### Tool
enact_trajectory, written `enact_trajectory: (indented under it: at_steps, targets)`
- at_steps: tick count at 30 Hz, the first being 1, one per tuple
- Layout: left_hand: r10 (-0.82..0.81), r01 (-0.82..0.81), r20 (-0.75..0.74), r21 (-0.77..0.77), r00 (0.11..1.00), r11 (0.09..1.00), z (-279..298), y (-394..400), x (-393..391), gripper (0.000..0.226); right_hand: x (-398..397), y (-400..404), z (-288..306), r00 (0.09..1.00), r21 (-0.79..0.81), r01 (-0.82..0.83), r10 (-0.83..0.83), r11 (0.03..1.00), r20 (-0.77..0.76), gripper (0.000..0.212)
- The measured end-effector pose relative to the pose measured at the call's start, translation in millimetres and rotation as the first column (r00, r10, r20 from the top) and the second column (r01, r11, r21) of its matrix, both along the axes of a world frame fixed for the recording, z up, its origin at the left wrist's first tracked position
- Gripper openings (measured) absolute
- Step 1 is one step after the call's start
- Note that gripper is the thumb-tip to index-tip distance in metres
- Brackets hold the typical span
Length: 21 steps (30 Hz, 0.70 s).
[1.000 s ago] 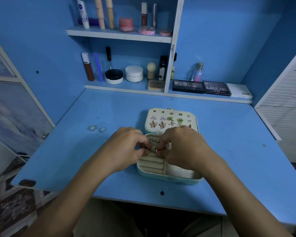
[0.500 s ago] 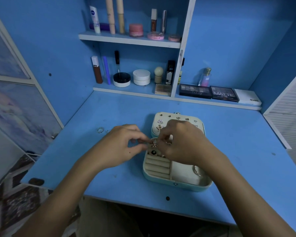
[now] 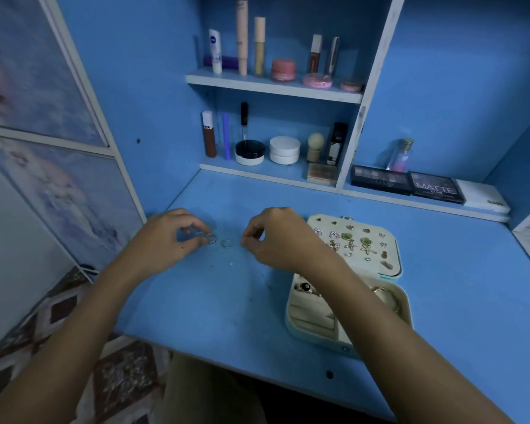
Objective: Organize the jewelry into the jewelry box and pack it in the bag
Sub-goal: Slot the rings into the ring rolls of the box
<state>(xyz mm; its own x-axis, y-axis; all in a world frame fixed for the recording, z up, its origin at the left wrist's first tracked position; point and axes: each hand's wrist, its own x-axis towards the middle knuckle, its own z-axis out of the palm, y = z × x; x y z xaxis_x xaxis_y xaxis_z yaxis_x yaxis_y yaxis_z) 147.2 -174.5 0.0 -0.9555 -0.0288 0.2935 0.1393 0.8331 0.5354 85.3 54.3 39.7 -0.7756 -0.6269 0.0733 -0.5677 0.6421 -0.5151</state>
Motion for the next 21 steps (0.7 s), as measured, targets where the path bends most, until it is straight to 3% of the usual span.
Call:
enact_trajectory:
  at_steps: [6, 15, 21]
  targets:
    - [-0.061, 0.061, 0.019, 0.008, 0.998, 0.998, -7, -5, -1, 0.015, -8, -40, -21, 0.998, 0.063, 0.015, -0.018, 0.998, 0.056, 0.01]
    - [-0.042, 0.042, 0.021, -0.029, 0.999, 0.999, -12, -3, -4, 0.012, -10, -57, -36, 0.991, 0.142, 0.126, -0.13, 0.982, 0.02, 0.019]
    - [-0.028, 0.031, 0.029, -0.079, 0.999, 0.996, -13, -3, -8, 0.005, -11, -54, -33, 0.997, 0.18, 0.077, -0.08, 0.981, 0.007, 0.019]
